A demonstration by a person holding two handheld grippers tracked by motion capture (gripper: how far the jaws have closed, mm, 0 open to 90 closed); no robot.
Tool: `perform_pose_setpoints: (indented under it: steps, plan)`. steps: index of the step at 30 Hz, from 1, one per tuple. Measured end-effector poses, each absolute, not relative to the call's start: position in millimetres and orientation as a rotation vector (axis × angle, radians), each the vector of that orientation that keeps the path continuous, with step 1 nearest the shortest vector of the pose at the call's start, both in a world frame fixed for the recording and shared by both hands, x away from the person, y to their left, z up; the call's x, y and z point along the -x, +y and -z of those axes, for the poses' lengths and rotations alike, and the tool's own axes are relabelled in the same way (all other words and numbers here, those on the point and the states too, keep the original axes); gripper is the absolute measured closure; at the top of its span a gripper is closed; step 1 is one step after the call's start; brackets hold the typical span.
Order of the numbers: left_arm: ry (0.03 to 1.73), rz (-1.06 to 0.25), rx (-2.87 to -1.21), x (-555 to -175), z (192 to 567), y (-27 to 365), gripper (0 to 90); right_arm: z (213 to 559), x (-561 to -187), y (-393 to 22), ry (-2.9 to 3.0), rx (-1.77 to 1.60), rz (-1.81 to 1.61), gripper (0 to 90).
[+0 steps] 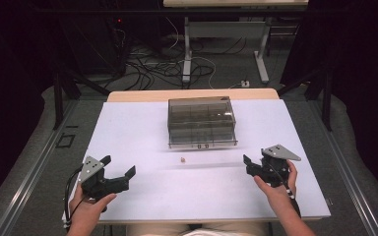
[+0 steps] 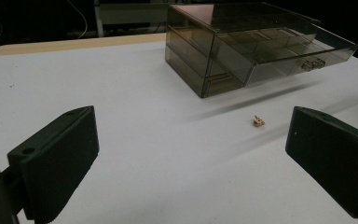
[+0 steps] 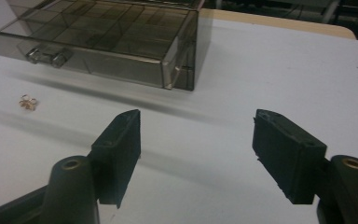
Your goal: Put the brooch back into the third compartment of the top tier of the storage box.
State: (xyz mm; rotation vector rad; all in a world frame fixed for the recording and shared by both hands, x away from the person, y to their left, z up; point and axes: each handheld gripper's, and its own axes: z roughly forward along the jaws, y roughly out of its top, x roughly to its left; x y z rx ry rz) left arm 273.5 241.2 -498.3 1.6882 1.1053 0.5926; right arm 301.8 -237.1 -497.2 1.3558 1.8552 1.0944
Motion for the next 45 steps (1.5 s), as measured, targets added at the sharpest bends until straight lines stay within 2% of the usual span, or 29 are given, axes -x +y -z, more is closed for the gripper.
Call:
perform_pose_setpoints:
  steps: [7, 26, 45]
  plan:
    - [1.111, -0.601, -1.673, -272.9, 498.8, 242.1, 2.9, 500.0, -302.5, -221.5, 1.958, -1.316, -1.079, 43.8]
    - [1.106, -0.593, -1.679, -272.4, 499.2, 241.0, 3.4, 501.3, -308.1, -177.8, 2.117, -1.233, -1.087, 45.7]
    - [1.101, -0.588, -1.684, -272.6, 499.3, 241.2, 3.5, 511.8, -322.1, -130.7, 2.229, -1.198, -1.105, 51.3]
